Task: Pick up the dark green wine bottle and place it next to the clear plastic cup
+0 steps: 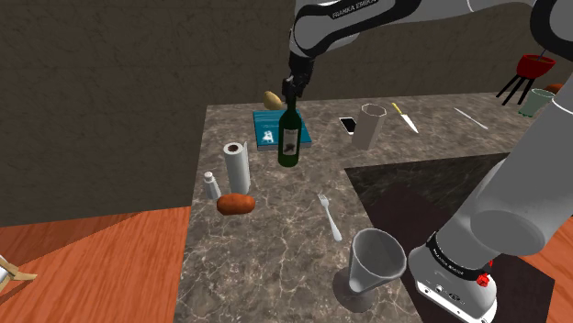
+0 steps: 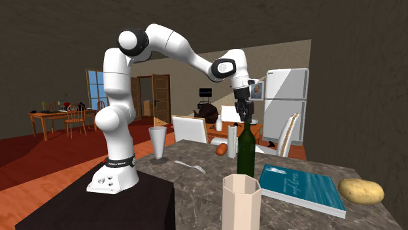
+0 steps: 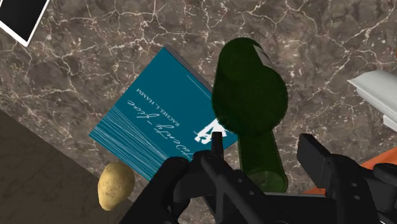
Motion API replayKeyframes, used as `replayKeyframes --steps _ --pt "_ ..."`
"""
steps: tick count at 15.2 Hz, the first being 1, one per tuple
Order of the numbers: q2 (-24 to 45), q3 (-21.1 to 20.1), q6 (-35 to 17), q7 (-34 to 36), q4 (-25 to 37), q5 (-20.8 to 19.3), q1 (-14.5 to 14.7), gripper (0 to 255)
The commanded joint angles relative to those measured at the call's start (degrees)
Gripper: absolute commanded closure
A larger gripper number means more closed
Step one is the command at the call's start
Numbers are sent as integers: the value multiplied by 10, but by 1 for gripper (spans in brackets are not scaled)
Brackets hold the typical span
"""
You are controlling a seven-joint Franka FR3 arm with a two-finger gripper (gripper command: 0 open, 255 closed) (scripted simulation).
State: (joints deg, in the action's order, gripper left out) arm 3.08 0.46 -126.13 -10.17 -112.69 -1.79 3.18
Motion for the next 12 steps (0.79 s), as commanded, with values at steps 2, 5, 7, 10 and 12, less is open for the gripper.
replayKeyframes --steps 2,5,7,10,12 --pt "0 0 0 0 0 0 0 255" --pt "0 0 0 0 0 0 0 255" --pt "0 0 0 0 0 0 0 255" --pt "-2 0 7 0 5 0 0 255" --pt "-6 0 22 -1 16 0 0 255"
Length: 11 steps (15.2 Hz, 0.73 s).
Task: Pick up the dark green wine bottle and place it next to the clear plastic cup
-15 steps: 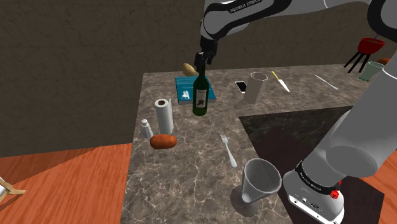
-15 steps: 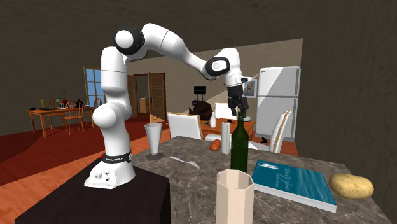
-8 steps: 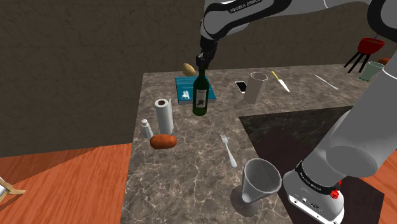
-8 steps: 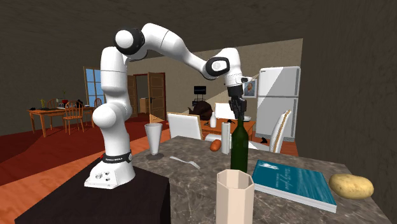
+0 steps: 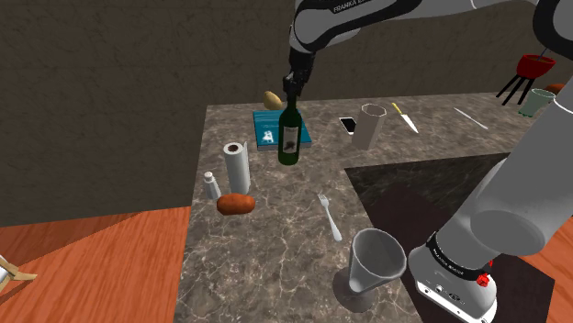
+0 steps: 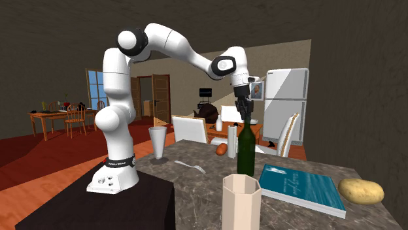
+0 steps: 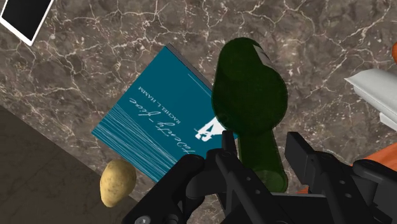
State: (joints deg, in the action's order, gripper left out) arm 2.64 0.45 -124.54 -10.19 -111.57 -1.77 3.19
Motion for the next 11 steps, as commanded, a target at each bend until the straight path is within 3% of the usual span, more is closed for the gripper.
replayKeyframes --steps 1,11 --pt "-3 0 13 -1 10 0 0 255" --pt "-15 0 88 -3 74 1 0 255"
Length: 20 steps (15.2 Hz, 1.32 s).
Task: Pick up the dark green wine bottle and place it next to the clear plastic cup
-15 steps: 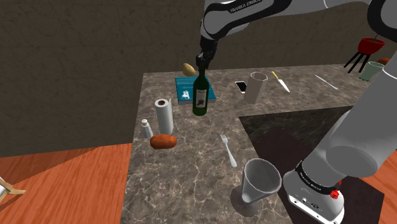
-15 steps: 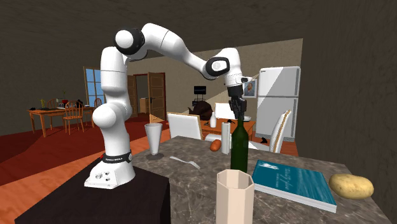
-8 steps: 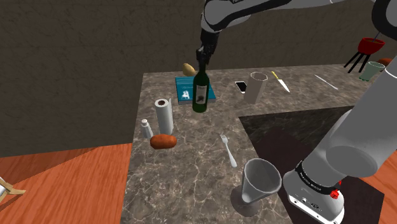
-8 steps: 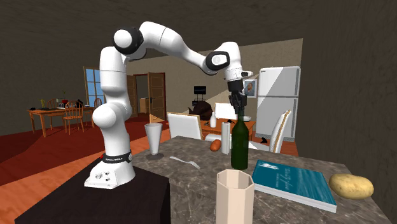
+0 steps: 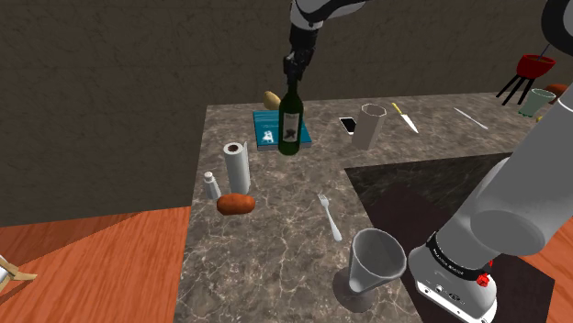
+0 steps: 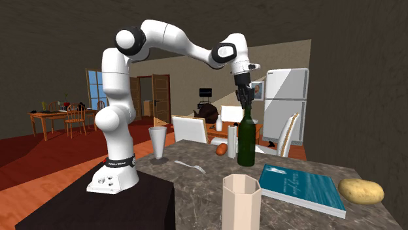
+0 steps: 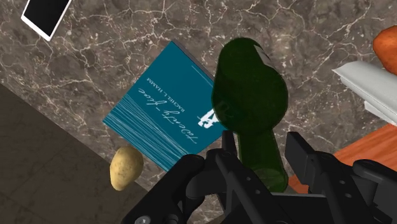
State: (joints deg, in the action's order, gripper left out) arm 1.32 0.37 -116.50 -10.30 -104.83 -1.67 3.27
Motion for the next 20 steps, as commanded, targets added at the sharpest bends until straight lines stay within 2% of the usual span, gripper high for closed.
replayKeyframes --steps 1,20 --pt "-2 1 16 -2 14 0 -1 255" --pt "15 0 167 -6 182 2 0 255"
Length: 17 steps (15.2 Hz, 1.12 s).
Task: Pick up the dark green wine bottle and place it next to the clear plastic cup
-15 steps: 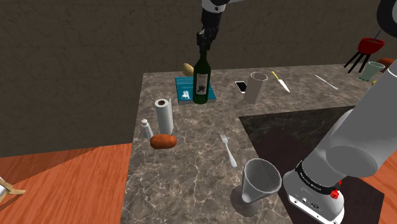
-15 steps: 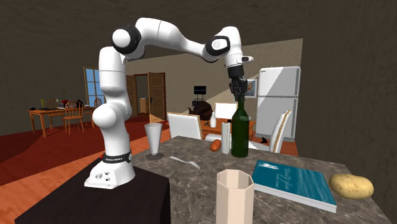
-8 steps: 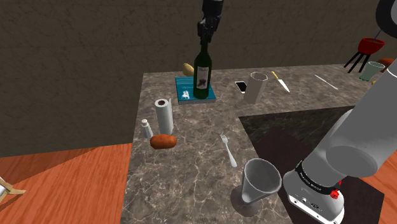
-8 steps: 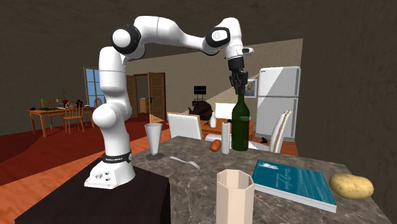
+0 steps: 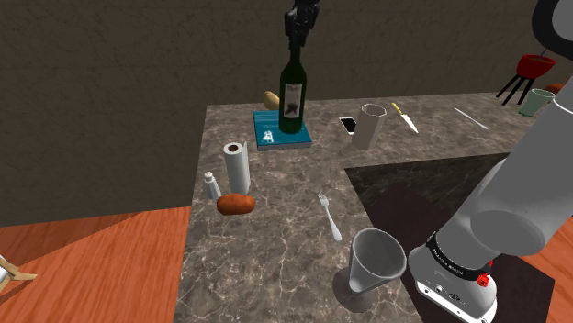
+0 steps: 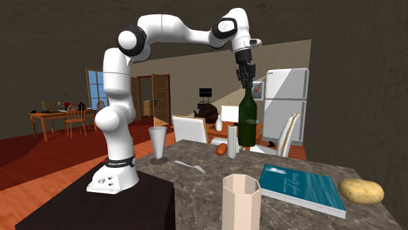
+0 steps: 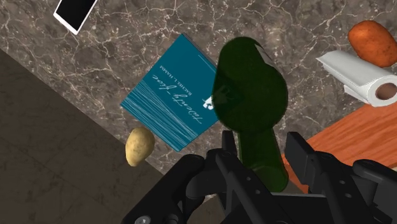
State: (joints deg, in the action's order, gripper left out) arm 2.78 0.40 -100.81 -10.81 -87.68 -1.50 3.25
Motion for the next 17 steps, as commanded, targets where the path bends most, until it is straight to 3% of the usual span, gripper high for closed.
replayKeyframes --steps 1,17 --pt "3 0 19 -1 21 0 0 255" --pt "76 0 175 -5 252 1 0 255"
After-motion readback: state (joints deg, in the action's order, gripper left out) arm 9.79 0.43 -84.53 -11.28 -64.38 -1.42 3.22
